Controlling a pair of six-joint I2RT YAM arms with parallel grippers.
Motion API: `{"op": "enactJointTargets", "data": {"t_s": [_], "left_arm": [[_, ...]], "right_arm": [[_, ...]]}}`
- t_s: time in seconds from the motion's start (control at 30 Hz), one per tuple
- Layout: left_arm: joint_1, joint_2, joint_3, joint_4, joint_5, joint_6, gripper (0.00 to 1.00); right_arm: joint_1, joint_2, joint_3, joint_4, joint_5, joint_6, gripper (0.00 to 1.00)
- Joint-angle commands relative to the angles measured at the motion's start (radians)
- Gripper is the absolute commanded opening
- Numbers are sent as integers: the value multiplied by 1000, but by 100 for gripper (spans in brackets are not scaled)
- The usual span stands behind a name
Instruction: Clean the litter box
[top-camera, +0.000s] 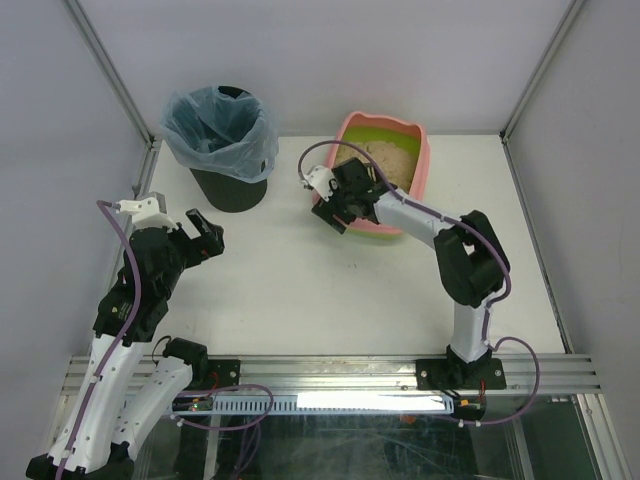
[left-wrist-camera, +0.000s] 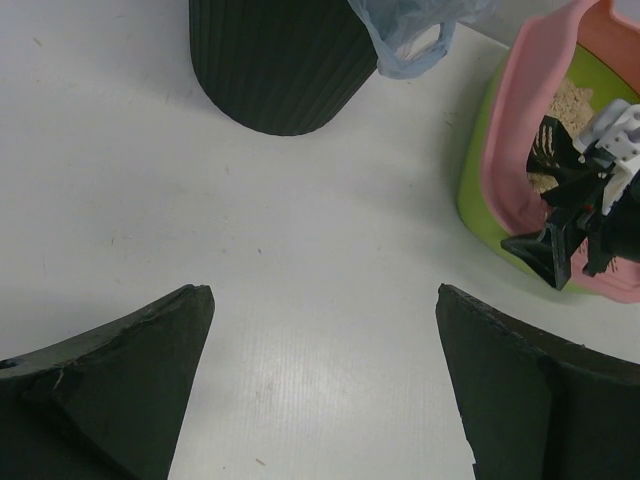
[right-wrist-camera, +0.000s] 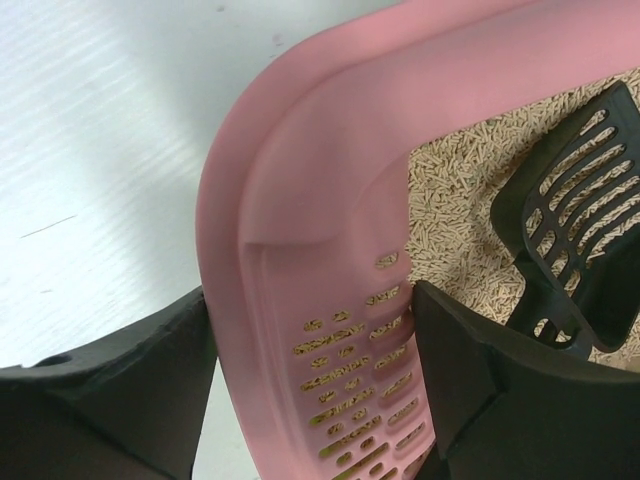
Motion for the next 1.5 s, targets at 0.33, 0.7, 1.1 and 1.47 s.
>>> {"op": "enactJointTargets", "data": {"t_s": [0.33, 0.7, 1.1, 1.47], "left_arm": [[23, 0, 5, 32, -4, 20, 99], [24, -7, 4, 32, -5, 20, 99], [24, -12, 1, 31, -16, 17, 99], [25, 3, 34, 33, -20, 34, 99]], "right_arm": [[329, -195, -304, -45, 7, 277, 75], [498, -288, -356, -75, 114, 374, 82], [502, -494, -311, -97, 124, 406, 98], [502, -744, -467, 39, 221, 537, 99]]}}
